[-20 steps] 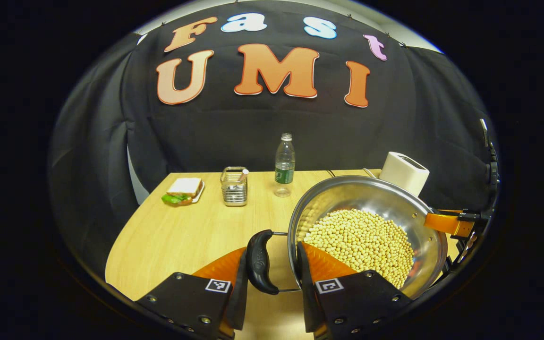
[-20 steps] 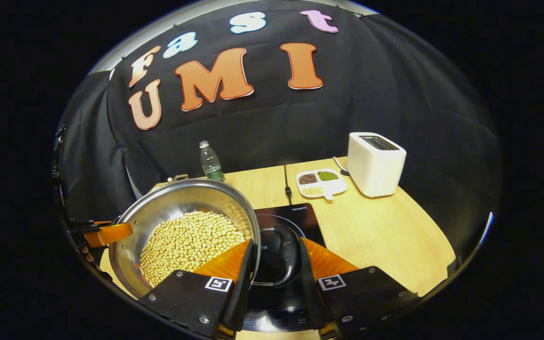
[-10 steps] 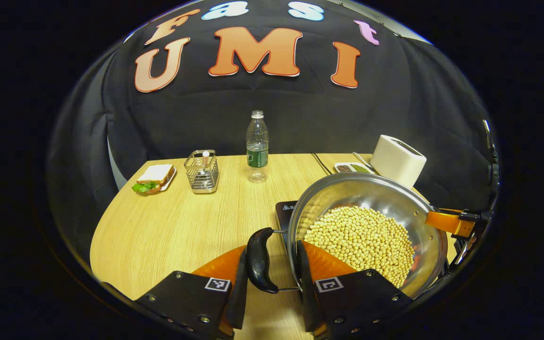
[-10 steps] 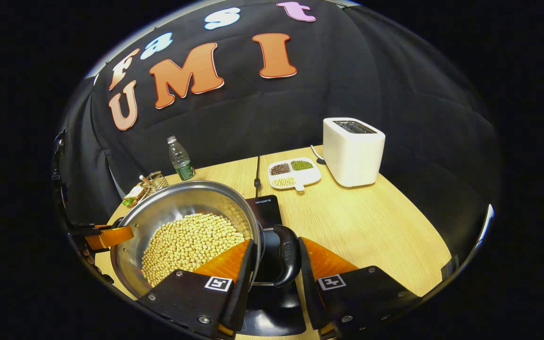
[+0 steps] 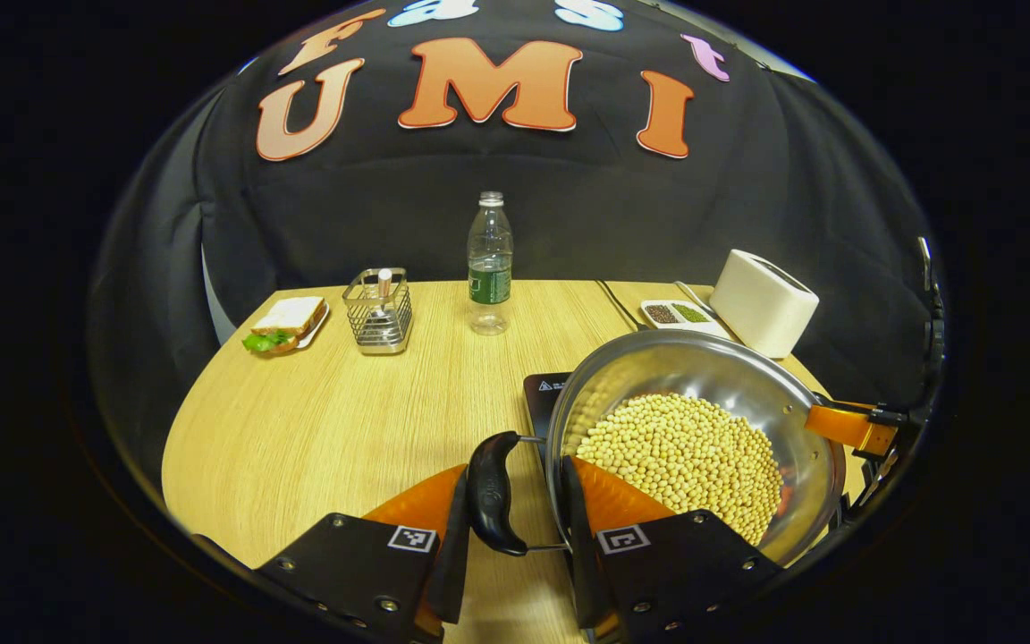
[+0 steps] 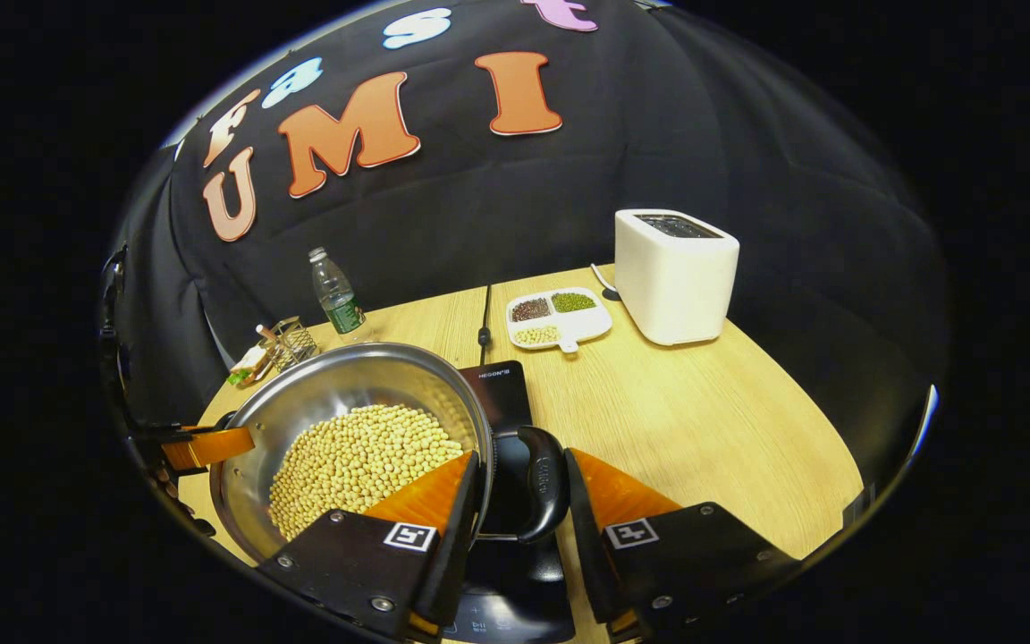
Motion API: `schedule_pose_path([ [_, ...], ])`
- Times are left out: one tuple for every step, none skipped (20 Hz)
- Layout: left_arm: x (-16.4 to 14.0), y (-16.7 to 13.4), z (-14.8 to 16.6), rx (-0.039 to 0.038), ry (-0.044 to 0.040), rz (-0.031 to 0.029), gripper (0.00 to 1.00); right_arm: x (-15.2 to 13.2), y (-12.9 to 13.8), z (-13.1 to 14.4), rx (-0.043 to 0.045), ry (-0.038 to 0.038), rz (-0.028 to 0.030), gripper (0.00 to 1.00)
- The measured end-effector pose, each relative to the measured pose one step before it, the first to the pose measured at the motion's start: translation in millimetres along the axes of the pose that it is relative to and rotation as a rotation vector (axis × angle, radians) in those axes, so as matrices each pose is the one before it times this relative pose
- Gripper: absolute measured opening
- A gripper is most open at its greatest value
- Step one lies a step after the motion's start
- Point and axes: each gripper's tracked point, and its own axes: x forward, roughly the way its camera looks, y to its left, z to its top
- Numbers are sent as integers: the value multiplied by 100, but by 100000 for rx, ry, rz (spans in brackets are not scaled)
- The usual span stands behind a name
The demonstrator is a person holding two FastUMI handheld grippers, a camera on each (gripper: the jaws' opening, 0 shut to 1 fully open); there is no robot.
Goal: First push the handle of the pot to place it horizontally, then grasp the pot with both hands and set it on the induction cooktop.
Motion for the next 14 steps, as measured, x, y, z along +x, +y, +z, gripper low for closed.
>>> schedule_pose_path([
  [207,172,-122,-1408,364,-452,50,-106,124,92,-292,234,63,56],
  [229,97,78,-1037,-220,-626,50,-10,90,-49,7,831,-88,57],
  [2,51,154,-632,-684,-676,49,-140,32,157,643,-56,-52,59],
  [16,-39,18,-197,-108,-274,51,-268,97,383,275,-1118,389,59],
  [56,-16,-174,590,447,41,51,-495,55,587,369,-1549,310,61],
  [-196,-31,-85,435,392,-232,51,-713,55,610,325,-1230,148,63],
  [-476,-30,206,260,-275,-2,53,-816,194,750,-107,-1560,345,72],
  [-943,101,1012,1667,-3738,843,54,-883,143,628,-485,-1528,-64,79],
  [-1169,147,1292,2294,-3946,1429,55,-1062,104,979,-653,-2166,-151,89],
  [-1076,494,1654,2593,-4753,2590,56,-1147,47,1001,-517,-2418,-736,92],
  [-1360,750,1815,2144,-5003,3444,55,-1181,44,1275,-508,-3049,-637,95],
  [-1591,742,1892,1234,-4931,2813,54,-1275,189,1349,-659,-3527,-78,95],
  [-1621,765,2142,573,-5382,2004,62,-1549,139,1698,-550,-4120,14,95],
  [-1807,802,1826,619,-4382,2187,72,-1624,97,1638,-354,-4330,-51,94],
])
